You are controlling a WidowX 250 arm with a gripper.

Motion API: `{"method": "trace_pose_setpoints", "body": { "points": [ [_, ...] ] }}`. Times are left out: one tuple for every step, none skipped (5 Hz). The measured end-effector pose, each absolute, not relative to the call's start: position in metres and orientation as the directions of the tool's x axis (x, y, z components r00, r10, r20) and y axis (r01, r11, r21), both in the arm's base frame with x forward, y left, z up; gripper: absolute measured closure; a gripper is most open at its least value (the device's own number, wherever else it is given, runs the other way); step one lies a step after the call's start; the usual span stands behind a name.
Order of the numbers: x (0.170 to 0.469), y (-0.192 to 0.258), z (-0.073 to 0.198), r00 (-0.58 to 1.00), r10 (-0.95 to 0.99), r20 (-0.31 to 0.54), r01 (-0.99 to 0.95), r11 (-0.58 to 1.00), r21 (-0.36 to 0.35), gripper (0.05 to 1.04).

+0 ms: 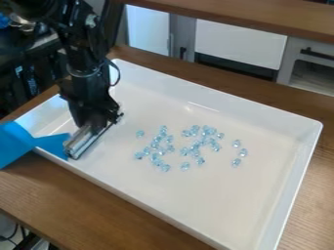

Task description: Sweep into pile

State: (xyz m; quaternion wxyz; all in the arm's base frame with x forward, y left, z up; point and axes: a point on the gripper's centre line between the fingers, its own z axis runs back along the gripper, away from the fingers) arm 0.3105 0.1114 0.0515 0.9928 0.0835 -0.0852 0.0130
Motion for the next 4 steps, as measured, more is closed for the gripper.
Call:
{"method": "trace_pose_setpoints", "body": {
  "points": [
    [0.306, 0.108, 0.050, 0.984, 0.022, 0.179, -0.050, 0.987, 0.153, 0.749],
    [0.295, 0.098, 0.053, 0.981, 0.094, 0.168, -0.112, 0.989, 0.099, 0.749],
    [0.290, 0.082, 0.055, 0.972, 0.205, 0.114, -0.209, 0.978, 0.020, 0.749],
    [0.300, 0.070, 0.063, 0.952, 0.289, 0.101, -0.287, 0.957, -0.031, 0.749]
  ]
}}
